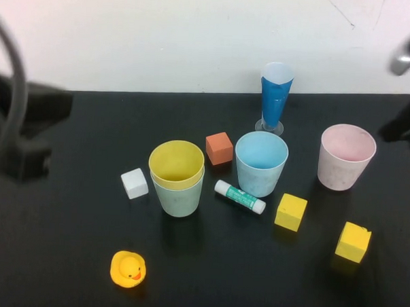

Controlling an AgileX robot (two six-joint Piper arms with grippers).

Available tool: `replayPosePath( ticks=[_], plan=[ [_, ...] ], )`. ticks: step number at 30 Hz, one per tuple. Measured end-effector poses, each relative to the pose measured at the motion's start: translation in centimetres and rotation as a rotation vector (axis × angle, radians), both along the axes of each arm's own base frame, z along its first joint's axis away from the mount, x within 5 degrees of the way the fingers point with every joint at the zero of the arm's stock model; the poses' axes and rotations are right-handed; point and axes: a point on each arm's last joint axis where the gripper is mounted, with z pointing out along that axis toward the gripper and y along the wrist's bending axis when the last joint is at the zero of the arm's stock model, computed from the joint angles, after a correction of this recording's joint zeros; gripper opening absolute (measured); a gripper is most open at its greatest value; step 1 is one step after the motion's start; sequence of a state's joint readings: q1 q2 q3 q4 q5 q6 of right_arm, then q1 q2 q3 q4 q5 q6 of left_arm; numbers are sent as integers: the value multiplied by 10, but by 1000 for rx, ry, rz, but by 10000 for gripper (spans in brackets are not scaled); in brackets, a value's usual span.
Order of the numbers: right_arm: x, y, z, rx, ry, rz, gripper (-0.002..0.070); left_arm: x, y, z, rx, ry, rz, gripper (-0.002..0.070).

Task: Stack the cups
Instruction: Pick up the pink cup, then place the pink cup on the blue cup

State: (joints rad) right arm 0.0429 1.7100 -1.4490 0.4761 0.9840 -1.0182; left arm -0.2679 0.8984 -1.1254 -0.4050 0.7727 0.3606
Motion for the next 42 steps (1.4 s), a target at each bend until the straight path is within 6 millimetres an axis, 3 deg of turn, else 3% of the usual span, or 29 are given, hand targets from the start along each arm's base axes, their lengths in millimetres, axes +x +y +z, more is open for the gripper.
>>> replayPosePath(
  ticks=[5, 11, 14, 17, 22, 24, 27, 30, 35, 39, 42],
  plan=[
    [39, 26, -17, -155, 89, 64, 68, -20, 8, -21, 27, -62, 16, 2],
    [62, 29, -21, -198, 111, 52, 296, -33, 15, -29, 61, -99, 27, 2],
    [69, 27, -30, -222, 100, 34, 358, -32, 15, -32, 66, -95, 29, 2],
    [76, 26, -42, -244, 101, 21, 375, -32, 15, -32, 64, -95, 30, 2],
    [84, 26, -64, -251, 131, 17, 343, -32, 15, -32, 62, -93, 31, 2],
    [85, 28, -71, -236, 148, 15, 268, -32, 15, -32, 67, -94, 33, 2],
    [86, 30, -74, -210, 164, 10, 92, -31, 18, -32, 113, -110, 46, 2],
    [88, 32, -58, -194, 171, -2, 34, -29, 21, -33, 163, -127, 61, 2],
    [93, 44, -6, -118, 71, 1, 30, -27, 22, -37, 186, -132, 70, 2],
    [78, 77, 39, -53, -46, 80, 30, -26, 22, -49, 170, -145, 84, 1],
    [63, 107, 54, -45, -85, 156, 29, -26, 22, -58, 148, -155, 94, 2]
  ],
)
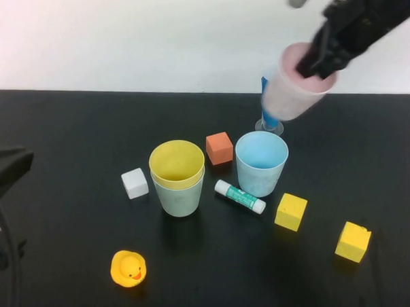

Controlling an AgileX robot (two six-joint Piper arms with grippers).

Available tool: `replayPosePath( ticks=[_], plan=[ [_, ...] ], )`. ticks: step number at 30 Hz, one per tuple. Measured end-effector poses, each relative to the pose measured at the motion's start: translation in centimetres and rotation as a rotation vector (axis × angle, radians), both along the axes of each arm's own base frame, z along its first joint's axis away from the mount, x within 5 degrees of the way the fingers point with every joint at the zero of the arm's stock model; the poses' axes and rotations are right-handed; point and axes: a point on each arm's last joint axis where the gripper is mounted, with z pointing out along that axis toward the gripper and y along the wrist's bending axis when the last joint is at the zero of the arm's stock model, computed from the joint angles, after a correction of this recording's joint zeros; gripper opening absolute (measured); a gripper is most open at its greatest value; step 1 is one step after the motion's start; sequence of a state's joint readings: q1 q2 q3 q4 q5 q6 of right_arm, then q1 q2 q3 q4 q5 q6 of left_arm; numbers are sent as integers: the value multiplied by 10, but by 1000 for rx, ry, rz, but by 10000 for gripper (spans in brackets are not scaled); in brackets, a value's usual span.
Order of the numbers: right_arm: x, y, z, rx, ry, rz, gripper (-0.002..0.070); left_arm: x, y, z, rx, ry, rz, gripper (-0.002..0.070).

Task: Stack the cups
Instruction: Place the pink cup on the blue cup, then pick up the blue cup

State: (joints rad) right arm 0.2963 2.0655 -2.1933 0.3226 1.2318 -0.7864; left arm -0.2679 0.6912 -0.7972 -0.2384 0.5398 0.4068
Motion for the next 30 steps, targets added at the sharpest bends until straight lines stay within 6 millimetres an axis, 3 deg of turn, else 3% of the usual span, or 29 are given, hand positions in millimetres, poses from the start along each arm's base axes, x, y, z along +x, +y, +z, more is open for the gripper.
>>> replayPosePath(
  ticks=[6, 17, 21, 26, 30],
  plan=[
    [-7, 30, -14, -74, 14, 73, 29, -3, 1, -11, -8, -5, 8, 2],
    [2, 37, -51, -115, 98, 78, 35, -3, 2, -21, -12, -17, 17, 2],
    [4, 38, -62, -124, 127, 78, 104, -2, 2, -20, -14, -22, 19, 2],
    [5, 39, -67, -128, 137, 78, 263, -2, 2, -20, -15, -24, 19, 2],
    [6, 41, -72, -130, 149, 77, 304, -2, 2, -20, -17, -30, 21, 2]
  ],
)
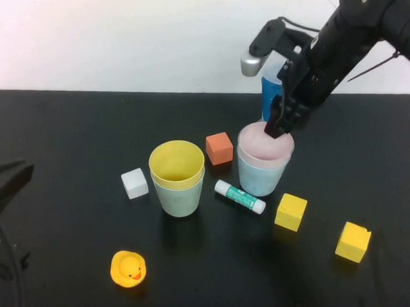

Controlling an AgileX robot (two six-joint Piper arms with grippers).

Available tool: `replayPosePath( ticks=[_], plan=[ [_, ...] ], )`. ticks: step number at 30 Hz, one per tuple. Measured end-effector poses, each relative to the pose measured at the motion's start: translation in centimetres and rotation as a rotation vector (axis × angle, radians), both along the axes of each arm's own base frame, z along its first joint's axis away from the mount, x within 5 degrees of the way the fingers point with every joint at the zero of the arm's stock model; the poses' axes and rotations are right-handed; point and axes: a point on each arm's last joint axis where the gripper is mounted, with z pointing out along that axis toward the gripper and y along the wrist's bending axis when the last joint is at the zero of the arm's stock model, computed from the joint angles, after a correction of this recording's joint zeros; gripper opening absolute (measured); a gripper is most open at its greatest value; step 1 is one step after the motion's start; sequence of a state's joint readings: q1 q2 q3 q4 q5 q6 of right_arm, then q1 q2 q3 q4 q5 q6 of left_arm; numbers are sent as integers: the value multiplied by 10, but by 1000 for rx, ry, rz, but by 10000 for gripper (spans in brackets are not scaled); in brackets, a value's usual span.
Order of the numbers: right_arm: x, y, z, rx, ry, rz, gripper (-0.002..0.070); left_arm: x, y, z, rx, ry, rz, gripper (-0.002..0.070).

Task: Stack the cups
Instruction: Pick up the blue cup, then place the blue cup on the yellow cup

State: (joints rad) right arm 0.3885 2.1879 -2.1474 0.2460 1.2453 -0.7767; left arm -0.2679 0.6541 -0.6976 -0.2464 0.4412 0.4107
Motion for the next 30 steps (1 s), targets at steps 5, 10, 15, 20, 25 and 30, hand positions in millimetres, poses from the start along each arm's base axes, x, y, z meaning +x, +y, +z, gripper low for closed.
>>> replayPosePath(
  ticks=[5, 10, 15, 20, 25, 30],
  plan=[
    [8, 6, -32, 5, 70, -1, 307, 1, 0, 2, -5, -18, 5, 2],
    [12, 11, -52, 10, 111, 5, 178, 2, 2, -5, 43, -30, 15, 2],
    [9, 11, -40, 20, 83, 25, 76, 5, 5, -22, 91, -34, 31, 1],
    [-11, 14, 20, 64, -42, 53, 76, 5, 6, -38, 77, -69, 52, 1],
    [-54, 38, 91, 135, -206, 175, 74, 7, 7, -43, 66, -133, 67, 2],
    [-78, 74, 89, 137, -208, 308, 73, 7, 7, -42, 61, -157, 72, 2]
  ],
)
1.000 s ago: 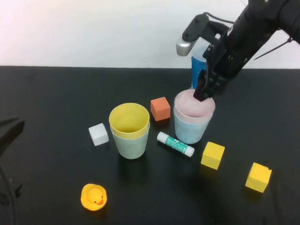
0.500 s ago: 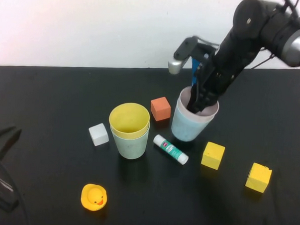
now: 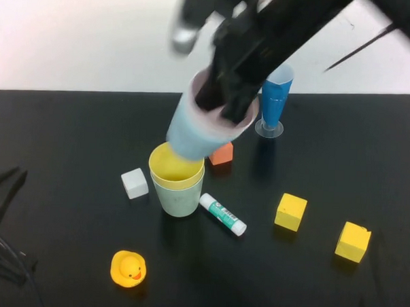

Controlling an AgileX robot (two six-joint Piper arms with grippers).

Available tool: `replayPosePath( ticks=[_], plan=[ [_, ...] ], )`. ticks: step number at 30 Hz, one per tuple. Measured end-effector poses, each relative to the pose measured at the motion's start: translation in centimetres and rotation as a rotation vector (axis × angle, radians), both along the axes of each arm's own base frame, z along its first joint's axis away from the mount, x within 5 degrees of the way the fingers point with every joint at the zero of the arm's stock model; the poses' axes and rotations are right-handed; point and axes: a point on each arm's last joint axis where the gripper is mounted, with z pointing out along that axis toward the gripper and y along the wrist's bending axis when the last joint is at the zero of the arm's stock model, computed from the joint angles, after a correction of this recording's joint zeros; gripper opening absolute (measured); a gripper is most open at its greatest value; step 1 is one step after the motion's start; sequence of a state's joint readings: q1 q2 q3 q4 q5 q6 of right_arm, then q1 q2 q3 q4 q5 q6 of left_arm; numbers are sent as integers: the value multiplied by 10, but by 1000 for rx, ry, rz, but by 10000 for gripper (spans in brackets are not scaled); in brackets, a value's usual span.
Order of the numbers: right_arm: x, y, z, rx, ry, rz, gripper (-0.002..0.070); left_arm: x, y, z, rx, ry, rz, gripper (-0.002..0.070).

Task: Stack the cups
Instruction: Place the blue cup on the yellow cup

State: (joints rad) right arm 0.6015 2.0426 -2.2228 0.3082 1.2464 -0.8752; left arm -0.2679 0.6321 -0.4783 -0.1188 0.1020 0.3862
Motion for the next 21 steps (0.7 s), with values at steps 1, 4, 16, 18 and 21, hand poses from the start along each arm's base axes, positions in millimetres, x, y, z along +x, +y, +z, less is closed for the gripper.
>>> replayPosePath(
  ticks=[1, 4, 16, 18, 21],
  plan=[
    [-2, 9, -8, -21, 2, 24, 73, 0, 0, 0, 0, -1, 0, 2],
    [0, 24, -32, -85, 6, 80, 73, 0, 0, 0, 0, -1, 0, 2],
    [12, 32, -49, -104, -40, 83, 71, 0, 0, -3, -3, 12, 1, 1],
    [12, 34, -49, -94, -40, 82, 71, 0, 0, -3, -5, 13, 2, 1],
    [13, 37, -42, -60, -54, 90, 70, 0, 0, -3, -8, 13, 2, 1]
  ],
)
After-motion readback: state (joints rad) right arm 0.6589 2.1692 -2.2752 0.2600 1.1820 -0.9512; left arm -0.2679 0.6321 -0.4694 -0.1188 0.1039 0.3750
